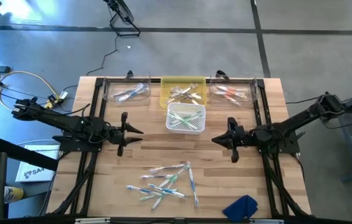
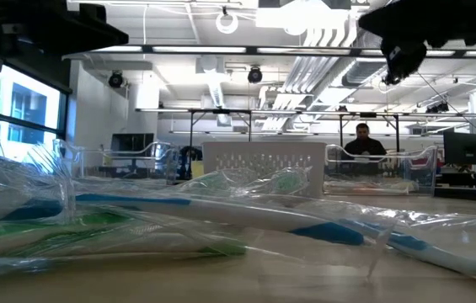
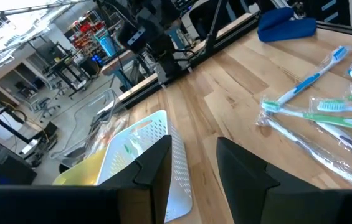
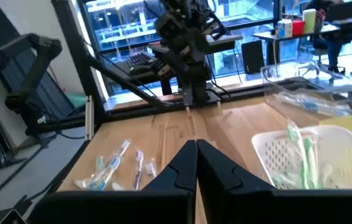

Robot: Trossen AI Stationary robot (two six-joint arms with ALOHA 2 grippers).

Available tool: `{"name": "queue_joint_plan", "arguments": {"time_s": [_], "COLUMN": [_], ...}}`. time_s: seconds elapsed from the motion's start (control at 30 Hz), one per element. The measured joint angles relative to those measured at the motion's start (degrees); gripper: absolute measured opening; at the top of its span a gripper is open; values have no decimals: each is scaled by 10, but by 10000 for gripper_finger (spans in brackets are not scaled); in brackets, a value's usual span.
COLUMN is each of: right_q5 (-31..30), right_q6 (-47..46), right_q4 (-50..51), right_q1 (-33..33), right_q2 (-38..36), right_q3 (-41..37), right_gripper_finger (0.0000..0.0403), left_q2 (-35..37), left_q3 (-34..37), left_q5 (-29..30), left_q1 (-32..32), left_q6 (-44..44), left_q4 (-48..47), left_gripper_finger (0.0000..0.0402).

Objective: Pick & Place Toothbrushes
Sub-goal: Put the green toothbrush into the white bin

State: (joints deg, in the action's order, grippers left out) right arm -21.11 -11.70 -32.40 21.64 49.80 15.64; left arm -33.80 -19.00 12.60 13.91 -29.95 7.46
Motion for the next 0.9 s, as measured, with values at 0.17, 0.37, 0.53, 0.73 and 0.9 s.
{"name": "queue_joint_plan", "arguments": {"time_s": [0.17,0.37,0.53,0.73,0.9], "right_q5": [3,26,105,146,146], "right_q6": [66,139,117,106,100], "right_q4": [11,91,112,112,108], "right_q1": [17,16,-1,-8,-8], "right_q2": [79,191,267,331,375], "right_q3": [65,147,178,193,220], "right_gripper_finger": [2,2,2,2,9], "left_q2": [0,0,0,0,0], "left_q3": [0,0,0,0,0], "left_q5": [0,0,0,-1,-1], "left_q1": [0,0,0,0,0], "left_q6": [0,0,0,0,0], "left_q4": [0,-1,-1,-1,-3], "left_gripper_finger": [122,122,122,122,122]}}
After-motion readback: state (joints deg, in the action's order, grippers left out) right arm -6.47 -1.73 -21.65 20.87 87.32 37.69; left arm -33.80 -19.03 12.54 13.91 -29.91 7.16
